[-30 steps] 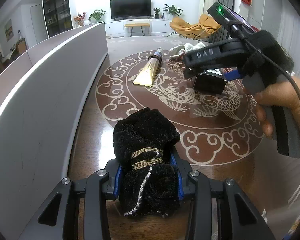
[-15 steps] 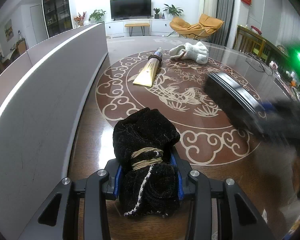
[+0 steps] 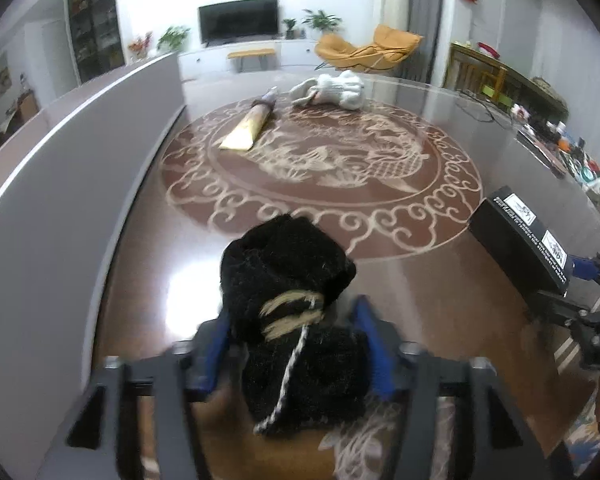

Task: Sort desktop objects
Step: 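Carry the black box with the right tool to the bin while the left tool carries the pouch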

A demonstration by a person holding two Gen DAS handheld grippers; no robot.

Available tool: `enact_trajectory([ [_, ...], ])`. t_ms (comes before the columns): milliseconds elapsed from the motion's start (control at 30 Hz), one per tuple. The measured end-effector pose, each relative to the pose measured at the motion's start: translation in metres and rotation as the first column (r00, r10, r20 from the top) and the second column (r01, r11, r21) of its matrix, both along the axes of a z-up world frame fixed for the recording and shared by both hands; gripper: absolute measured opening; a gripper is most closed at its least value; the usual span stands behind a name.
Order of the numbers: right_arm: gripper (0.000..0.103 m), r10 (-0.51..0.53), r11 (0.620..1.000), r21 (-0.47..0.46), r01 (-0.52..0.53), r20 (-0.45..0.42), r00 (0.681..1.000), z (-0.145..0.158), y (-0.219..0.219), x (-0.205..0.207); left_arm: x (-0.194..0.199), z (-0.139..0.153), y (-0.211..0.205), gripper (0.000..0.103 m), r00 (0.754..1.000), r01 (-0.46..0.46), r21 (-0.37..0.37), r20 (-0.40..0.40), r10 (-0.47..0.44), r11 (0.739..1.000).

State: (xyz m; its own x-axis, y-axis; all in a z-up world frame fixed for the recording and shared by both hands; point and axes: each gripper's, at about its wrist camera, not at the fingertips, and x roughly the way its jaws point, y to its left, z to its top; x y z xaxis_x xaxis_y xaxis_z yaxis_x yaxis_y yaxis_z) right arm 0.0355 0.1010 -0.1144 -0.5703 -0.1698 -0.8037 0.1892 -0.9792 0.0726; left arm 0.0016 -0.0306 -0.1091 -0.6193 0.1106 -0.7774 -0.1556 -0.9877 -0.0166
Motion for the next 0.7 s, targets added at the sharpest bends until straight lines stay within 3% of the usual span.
enact_trajectory([
  [67, 0.092, -0.018, 0.999, -0.048, 0.018, -0.008, 1.000, -0.001, 0.004, 0.003, 0.002, -0.001, -0.009, 0.083, 1.000, -0.020, 0.018, 0.013, 0.020, 1.000],
  [200, 0.095, 0.000, 0.999, -0.045, 0.000, 0.005, 1.000, -0.001, 0.004, 0.000, 0.006, -0.003, -0.013, 0.087, 1.000, 0.003, -0.029, 0.023, -0.002, 1.000],
  [367, 0.095, 0.040, 0.999, -0.018, -0.039, 0.056, 0.998, -0.001, -0.011, -0.017, -0.005, -0.001, -0.012, 0.087, 0.998, -0.004, 0.016, 0.062, 0.003, 1.000],
  [467, 0.094, 0.066, 0.997, 0.025, -0.069, 0.085, 0.994, -0.002, -0.021, -0.032, -0.016, -0.002, -0.009, 0.087, 0.997, -0.015, -0.003, 0.075, 0.015, 1.000],
  [500, 0.089, 0.071, 0.997, 0.028, -0.074, 0.095, 0.993, -0.002, -0.022, -0.036, -0.018, -0.001, -0.009, 0.083, 0.997, -0.016, 0.000, 0.072, 0.016, 1.000],
  [533, 0.067, 0.067, 0.997, 0.039, -0.071, 0.096, 0.993, 0.000, -0.023, -0.038, -0.018, 0.000, -0.008, 0.061, 0.998, -0.019, 0.000, 0.057, 0.019, 1.000],
  [567, 0.059, 0.058, 0.997, 0.050, -0.063, 0.096, 0.994, 0.002, -0.021, -0.038, -0.019, 0.002, -0.008, 0.037, 0.999, -0.009, -0.001, 0.040, 0.009, 1.000],
  [700, 0.059, 0.041, 0.999, 0.000, -0.041, 0.127, 0.991, 0.007, -0.004, -0.028, -0.016, 0.007, -0.004, 0.034, 0.999, 0.027, 0.050, 0.019, -0.028, 0.998],
])
